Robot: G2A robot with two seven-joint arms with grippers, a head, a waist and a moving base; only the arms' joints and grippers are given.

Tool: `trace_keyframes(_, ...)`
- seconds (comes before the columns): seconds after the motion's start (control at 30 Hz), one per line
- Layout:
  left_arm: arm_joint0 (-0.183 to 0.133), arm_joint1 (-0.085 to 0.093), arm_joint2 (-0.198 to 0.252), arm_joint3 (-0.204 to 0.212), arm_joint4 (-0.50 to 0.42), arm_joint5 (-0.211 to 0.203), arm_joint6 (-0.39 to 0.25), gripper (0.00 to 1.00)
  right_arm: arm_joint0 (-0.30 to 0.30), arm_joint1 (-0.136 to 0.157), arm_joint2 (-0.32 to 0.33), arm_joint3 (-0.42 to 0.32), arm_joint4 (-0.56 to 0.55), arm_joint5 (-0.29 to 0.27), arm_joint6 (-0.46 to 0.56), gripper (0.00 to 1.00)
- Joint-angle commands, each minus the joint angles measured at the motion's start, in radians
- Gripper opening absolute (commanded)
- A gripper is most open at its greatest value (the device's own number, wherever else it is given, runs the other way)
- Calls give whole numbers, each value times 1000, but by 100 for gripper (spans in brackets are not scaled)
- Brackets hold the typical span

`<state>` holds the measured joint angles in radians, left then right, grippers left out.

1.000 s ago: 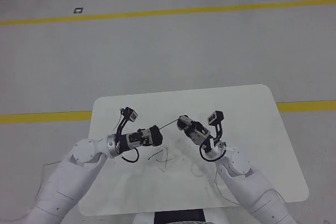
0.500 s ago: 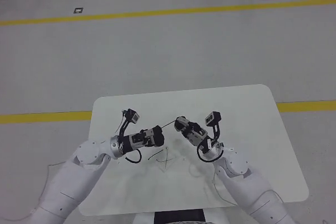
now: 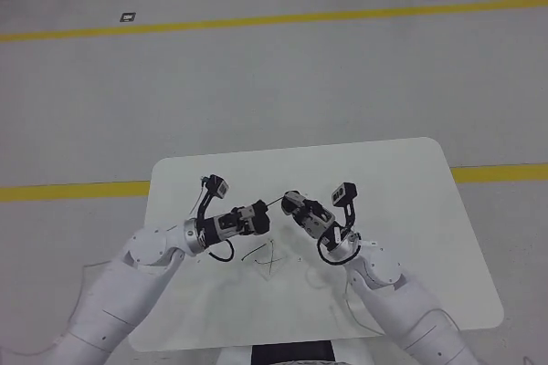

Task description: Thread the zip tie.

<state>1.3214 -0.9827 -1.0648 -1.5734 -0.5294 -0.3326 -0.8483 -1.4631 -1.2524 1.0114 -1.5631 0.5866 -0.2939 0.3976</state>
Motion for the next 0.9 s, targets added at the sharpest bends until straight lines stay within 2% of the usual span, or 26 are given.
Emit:
trace_keyframes(0.0,1,-1,0,-1,0,-2,5,100,-1,0,1,-1,-40,5,-17,0)
trace_keyframes(0.4,1,-1,-1,-4,14,-1,14,100,-6,-2,-4,-9,-54,14,-25,0)
trace_keyframes(0.47,3,-2,1,-10,21,5,36,100,-10,-3,-5,-15,-53,23,-25,0)
trace_keyframes(0.7,14,0,-10,-23,35,8,53,100,-18,1,10,-26,-148,36,-37,0)
trace_keyframes(0.87,19,2,-16,-28,45,8,55,100,-27,5,21,-38,-220,66,-52,0)
